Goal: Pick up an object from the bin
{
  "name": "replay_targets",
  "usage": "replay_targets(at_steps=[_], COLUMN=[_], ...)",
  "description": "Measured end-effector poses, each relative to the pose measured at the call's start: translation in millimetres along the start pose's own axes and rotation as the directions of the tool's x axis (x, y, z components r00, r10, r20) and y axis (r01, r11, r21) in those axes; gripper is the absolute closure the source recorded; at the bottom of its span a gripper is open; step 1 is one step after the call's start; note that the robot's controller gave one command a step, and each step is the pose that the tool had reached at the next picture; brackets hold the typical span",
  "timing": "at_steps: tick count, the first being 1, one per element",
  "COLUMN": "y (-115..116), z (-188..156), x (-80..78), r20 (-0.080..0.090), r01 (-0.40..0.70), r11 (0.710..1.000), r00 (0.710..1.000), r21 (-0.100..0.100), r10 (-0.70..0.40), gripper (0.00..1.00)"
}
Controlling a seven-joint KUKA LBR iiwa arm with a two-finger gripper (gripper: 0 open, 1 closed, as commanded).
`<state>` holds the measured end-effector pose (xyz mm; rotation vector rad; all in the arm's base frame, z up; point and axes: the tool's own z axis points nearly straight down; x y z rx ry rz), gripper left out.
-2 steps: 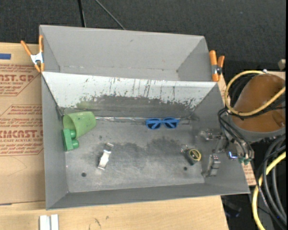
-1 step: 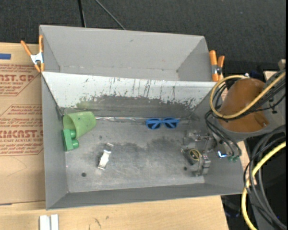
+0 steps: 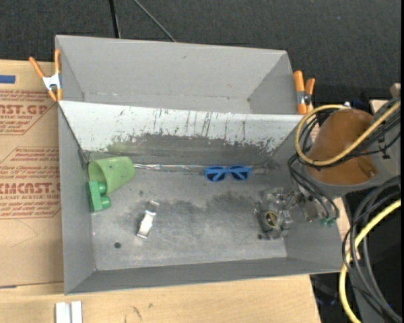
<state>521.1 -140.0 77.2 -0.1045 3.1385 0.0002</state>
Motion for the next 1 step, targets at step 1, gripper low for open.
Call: replay_targets(at_steps=[1], y=[4.2], z=[-213.6], x=[-6.3], r20=[0.009], r01=[0.011], r11=[1.000], r00=[1.000], r21=[0.004], r10=[-0.011], gripper=[1.00])
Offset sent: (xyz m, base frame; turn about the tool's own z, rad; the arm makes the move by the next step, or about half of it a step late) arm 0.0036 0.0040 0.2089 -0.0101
